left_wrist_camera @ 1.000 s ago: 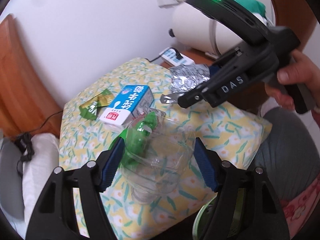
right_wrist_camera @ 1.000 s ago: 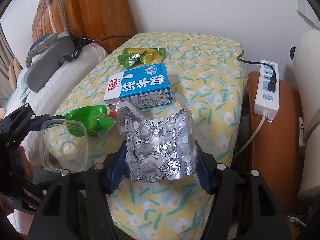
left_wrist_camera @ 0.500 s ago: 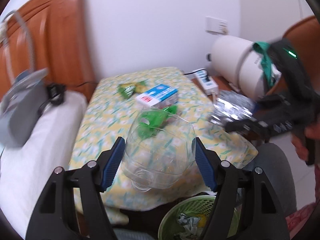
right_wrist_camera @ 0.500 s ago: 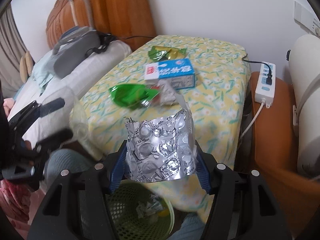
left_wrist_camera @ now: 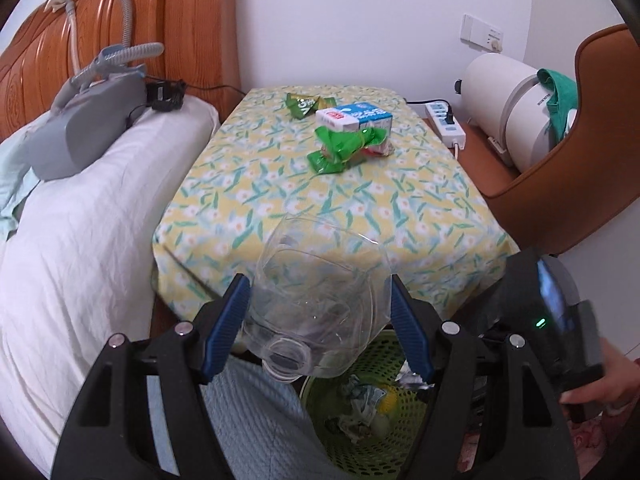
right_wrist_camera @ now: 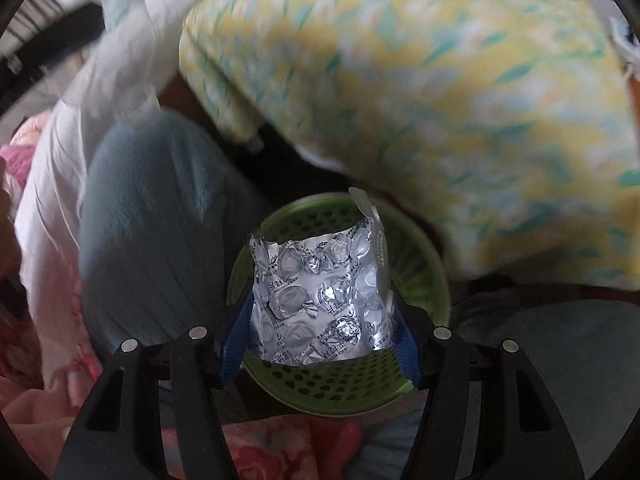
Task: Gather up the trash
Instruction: 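Carry both tools over the wastebasket and release the foil and bottle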
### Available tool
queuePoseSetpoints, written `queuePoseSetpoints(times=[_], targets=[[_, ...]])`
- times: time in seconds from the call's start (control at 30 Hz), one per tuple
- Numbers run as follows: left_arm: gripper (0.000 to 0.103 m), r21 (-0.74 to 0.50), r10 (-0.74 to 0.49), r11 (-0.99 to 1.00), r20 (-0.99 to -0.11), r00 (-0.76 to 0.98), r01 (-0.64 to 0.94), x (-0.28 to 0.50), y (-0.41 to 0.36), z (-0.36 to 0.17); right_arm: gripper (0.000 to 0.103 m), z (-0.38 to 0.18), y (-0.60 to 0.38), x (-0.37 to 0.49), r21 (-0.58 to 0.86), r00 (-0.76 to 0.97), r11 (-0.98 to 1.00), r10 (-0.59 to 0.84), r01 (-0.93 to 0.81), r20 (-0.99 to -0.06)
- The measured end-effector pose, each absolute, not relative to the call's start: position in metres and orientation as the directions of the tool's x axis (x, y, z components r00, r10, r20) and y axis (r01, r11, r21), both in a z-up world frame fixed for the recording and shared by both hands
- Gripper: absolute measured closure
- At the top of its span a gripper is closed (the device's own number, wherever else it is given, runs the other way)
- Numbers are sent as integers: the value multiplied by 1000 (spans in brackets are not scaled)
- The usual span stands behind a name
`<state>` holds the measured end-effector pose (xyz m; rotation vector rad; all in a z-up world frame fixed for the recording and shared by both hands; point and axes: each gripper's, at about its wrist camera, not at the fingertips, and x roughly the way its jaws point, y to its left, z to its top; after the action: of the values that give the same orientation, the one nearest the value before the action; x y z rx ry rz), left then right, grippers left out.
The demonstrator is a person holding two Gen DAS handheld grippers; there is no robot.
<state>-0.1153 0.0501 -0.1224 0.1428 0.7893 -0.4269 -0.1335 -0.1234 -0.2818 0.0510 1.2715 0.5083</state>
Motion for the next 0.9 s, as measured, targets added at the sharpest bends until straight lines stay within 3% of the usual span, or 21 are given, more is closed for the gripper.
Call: queuePoseSetpoints(times=[0.13,0.3,0.4,0.9], targets=[[36,-44,-311,913,-721,619,407,-120,58,-128,41,-306,-105,-128,261,161,891,339,-371,-927],[36,-40,-303,914,-730,613,404,-123,59,-134,32,-318,-102,-130,260,148,896,330,-361,-932],[36,-42,-302,913,-737,604,405,-125,59,-137,20,-307,-107,-132,247,184,906,323,-344,-928],[36,-92,-359,872,-789,499,481,-134,34,-158,11,-230,-157,-143,135,389,957,231,-258,-892]])
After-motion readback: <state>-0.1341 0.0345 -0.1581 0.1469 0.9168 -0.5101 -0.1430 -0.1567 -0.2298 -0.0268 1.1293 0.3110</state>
